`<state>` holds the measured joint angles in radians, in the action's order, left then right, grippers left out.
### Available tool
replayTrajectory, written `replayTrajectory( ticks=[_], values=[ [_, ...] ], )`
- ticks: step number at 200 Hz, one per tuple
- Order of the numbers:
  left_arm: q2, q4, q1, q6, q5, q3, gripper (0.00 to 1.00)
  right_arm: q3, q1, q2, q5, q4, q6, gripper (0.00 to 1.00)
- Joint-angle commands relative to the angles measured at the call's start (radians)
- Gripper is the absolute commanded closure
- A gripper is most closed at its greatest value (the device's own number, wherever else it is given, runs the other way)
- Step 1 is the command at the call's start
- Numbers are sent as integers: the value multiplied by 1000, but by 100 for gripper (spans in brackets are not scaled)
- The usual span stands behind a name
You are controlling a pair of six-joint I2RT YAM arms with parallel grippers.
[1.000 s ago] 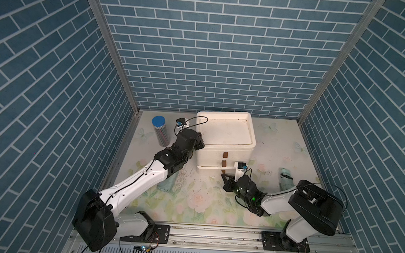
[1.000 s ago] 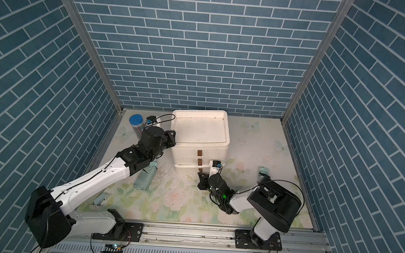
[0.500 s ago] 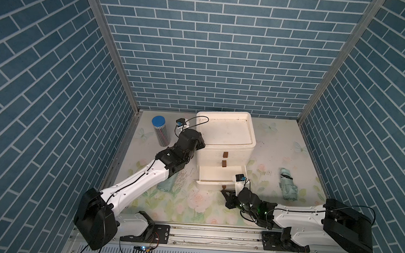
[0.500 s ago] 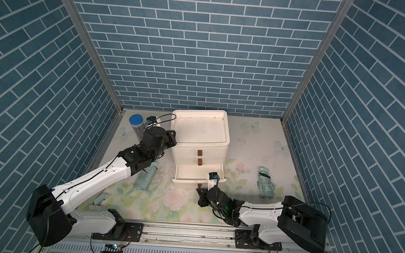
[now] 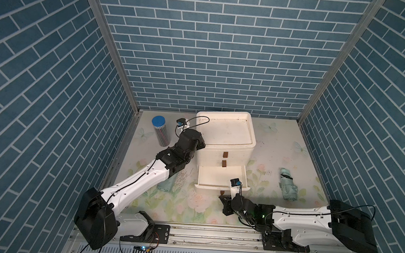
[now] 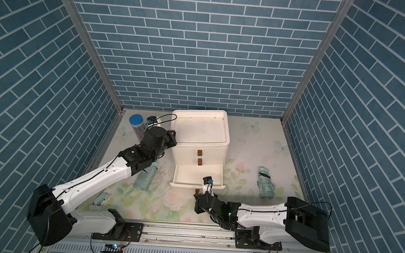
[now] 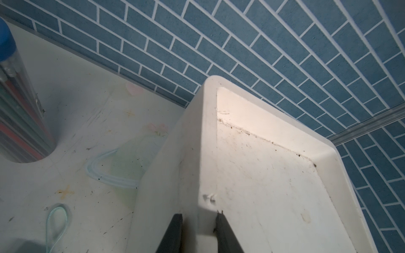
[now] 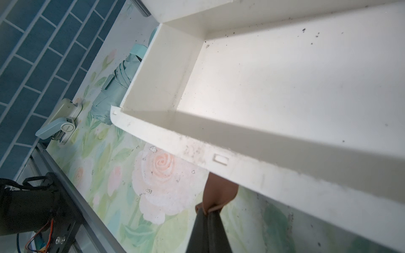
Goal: Place the umbrella in the drawer by color
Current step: Open the drawer in the storage box.
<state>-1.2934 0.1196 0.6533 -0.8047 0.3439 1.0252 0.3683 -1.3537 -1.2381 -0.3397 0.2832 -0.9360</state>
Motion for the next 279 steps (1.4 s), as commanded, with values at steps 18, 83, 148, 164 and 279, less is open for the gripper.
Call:
replayTrajectory(
  ticks=[18,83,148,164,279],
  values=[
    [-54,203,-15,-42,30,-55,100,21,-38,20,-2,-30,-22,100],
    [-42,198,-17,-14,-23,-32,76,35,-56,32,-35,-84,-21,100],
    [44,248,-15,47,-27,58,53,180,-52,203,-227,-519,-24,44],
    [80,245,-15,89,-33,84,53,272,-13,273,-332,-751,-54,35],
    [441,-85,-17,218,-420,-98,48,229,1208,89,-13,-749,270,11]
  ],
)
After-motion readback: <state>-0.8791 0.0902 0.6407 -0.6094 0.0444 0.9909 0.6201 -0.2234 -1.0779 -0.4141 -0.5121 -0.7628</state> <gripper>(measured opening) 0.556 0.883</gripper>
